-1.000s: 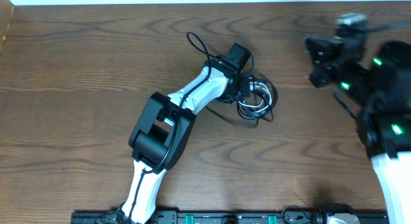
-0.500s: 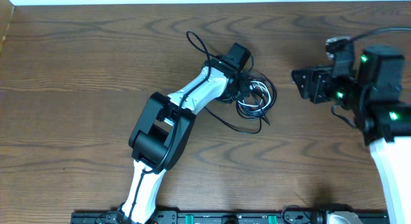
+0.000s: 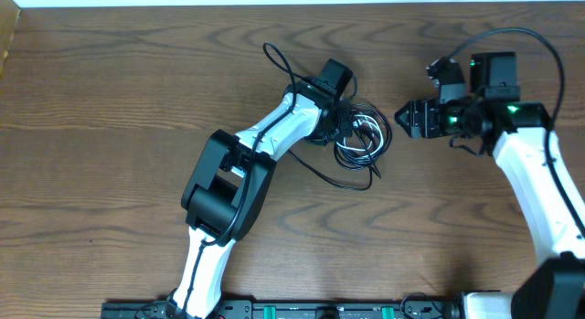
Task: Untangle cables
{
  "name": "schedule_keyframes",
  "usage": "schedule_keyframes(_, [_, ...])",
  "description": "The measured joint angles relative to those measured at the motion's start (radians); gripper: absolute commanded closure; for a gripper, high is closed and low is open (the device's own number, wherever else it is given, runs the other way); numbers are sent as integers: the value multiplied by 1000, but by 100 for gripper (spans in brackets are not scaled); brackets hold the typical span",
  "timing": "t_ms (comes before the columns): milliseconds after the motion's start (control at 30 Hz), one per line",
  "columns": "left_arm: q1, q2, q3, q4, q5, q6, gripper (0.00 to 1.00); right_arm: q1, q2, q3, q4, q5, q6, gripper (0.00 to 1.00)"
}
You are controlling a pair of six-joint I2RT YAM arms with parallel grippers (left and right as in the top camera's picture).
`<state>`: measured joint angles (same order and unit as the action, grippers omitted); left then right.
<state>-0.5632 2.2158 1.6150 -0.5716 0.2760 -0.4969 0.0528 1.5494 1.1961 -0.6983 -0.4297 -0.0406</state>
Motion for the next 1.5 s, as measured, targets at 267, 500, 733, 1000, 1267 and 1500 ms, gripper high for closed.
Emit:
schedule_keyframes(267, [1,0,0,0,3,0,92,113,168,0,102,-42,-174,50])
schedule_keyframes(500, [1,0,0,0,3,0,93,177,304,0,238,-30,-242,50])
schedule_keyframes(733, [1,0,0,0,3,0,93,183,378,0,294,-18,-263,99])
schedule_keyframes(1000, [1,0,0,0,3,0,93,184,357,0,307,-82,-262,99])
schedule_keyframes(1267, [3,0,0,0,5,0,93,167,48,0,307,-110,-260,99])
schedule_keyframes(1500, [5,0,0,0,6,0,92,166,-193,0,288,-123,-260,99])
